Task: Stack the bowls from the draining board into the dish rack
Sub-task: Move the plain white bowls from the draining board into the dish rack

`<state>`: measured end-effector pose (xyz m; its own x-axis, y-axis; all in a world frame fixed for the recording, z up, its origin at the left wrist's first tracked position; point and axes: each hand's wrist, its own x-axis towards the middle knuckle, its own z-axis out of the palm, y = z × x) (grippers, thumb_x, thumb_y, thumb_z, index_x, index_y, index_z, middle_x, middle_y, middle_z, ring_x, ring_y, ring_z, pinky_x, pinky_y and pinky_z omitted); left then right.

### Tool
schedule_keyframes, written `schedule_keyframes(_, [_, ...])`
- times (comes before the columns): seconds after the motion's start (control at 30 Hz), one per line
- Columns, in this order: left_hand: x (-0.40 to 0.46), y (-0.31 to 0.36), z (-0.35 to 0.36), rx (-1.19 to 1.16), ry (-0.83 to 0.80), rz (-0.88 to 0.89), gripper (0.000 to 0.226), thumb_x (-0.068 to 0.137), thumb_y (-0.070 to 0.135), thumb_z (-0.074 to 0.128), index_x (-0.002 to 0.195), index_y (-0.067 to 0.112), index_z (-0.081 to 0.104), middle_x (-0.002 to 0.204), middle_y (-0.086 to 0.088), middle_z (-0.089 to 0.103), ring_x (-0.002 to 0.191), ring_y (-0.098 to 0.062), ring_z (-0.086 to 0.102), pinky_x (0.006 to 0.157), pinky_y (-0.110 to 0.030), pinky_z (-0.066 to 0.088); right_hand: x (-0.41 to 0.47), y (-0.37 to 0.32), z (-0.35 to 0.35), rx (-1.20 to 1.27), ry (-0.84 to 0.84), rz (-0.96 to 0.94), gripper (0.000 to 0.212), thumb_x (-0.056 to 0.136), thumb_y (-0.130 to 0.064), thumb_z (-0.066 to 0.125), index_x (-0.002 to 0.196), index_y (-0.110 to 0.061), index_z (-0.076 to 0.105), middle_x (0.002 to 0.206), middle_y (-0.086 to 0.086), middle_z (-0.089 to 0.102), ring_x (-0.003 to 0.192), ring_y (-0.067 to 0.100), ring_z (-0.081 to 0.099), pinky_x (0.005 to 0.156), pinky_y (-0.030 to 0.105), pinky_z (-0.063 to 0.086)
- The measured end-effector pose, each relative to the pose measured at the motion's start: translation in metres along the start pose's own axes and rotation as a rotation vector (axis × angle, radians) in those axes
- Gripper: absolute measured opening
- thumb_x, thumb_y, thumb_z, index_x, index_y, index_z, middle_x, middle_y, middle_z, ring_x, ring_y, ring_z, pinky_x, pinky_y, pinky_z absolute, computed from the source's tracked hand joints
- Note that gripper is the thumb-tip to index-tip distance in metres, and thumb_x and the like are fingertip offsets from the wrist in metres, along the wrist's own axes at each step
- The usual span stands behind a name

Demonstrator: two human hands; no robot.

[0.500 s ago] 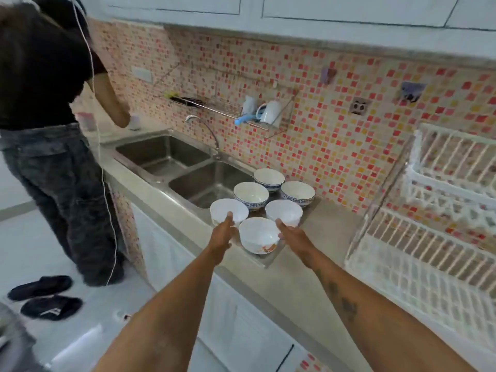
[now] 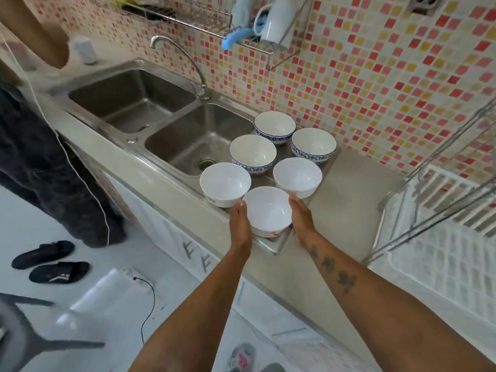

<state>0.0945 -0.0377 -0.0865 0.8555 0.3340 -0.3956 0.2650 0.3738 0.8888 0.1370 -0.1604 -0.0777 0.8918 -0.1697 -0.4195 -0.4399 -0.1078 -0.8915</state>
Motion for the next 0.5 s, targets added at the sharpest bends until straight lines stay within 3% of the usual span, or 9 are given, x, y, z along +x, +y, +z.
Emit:
schedule_keyframes(0.2, [0.012,-0.007,0.011,0.043,0.096,-0.006,0.039,0.105,0.025,0.031,0.144,0.019,0.029,0.145,-0.006,0.042,0.116,-0.017,0.043,0.099,-0.033,0.038,0.009,0.007,0.011,0.108,0.007,0.047,0.034,0.098,-0.038,0.039,0.122,-0.021,0.056,0.123,0.006,0.059,0.111,0.023,0.055,0.1,0.038,0.046])
schedule_keyframes(0.27, [0.01,-0.007,0.016,0.03,0.121,0.007,0.037,0.105,0.023,0.03,0.142,0.018,0.031,0.143,-0.007,0.043,0.115,-0.018,0.044,0.094,-0.032,0.038,0.01,0.008,0.012,0.13,0.015,0.031,0.026,0.098,-0.04,0.038,0.114,-0.028,0.055,0.128,0.007,0.059,0.116,0.025,0.055,0.105,0.047,0.044])
schedule_keyframes(0.37, [0.007,0.004,0.025,0.003,0.193,0.003,0.033,0.105,0.023,0.029,0.136,0.017,0.036,0.141,-0.009,0.044,0.112,-0.019,0.045,0.091,-0.031,0.037,0.005,0.004,0.013,0.161,0.013,-0.014,0.029,0.098,-0.037,0.036,0.119,-0.031,0.054,0.131,0.005,0.057,0.119,0.026,0.054,0.105,0.051,0.044])
schedule_keyframes(0.5, [-0.009,0.03,0.04,-0.04,0.2,0.004,0.026,0.104,0.03,0.029,0.125,0.024,0.043,0.133,-0.007,0.05,0.109,-0.021,0.049,0.089,-0.033,0.041,-0.015,-0.018,0.004,0.231,0.066,-0.092,0.026,0.097,-0.035,0.035,0.095,-0.042,0.06,0.122,0.002,0.06,0.116,0.027,0.056,0.102,0.052,0.046])
